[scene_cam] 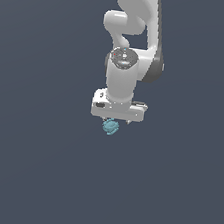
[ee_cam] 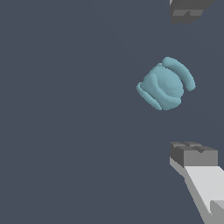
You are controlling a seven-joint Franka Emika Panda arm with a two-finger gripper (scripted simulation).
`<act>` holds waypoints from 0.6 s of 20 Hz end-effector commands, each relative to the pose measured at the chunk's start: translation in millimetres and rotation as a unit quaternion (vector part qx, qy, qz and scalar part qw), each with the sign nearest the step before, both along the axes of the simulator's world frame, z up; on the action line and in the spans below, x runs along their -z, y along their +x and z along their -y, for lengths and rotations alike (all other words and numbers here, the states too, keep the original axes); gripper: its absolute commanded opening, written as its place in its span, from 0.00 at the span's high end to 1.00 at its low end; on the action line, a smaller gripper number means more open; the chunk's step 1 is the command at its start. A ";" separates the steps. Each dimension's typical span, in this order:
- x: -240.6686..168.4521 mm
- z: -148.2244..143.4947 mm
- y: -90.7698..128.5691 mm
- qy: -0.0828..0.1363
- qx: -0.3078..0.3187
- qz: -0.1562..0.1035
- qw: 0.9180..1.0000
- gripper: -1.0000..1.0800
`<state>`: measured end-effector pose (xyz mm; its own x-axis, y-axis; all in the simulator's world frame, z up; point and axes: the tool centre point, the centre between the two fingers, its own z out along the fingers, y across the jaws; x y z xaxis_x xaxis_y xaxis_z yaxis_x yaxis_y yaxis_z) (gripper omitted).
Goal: Pick up the object and move it to a goal position.
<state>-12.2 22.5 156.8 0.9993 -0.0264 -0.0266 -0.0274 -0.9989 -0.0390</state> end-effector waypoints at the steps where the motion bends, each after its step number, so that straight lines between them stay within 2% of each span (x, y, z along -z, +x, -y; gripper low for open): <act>1: 0.0 0.0 0.0 0.000 0.000 0.000 1.000 0.04; 12: -11.2 14.2 10.8 0.012 0.020 0.018 1.000 0.04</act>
<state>-2.2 8.7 167.1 0.9977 -0.0673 0.0057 -0.0668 -0.9958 -0.0619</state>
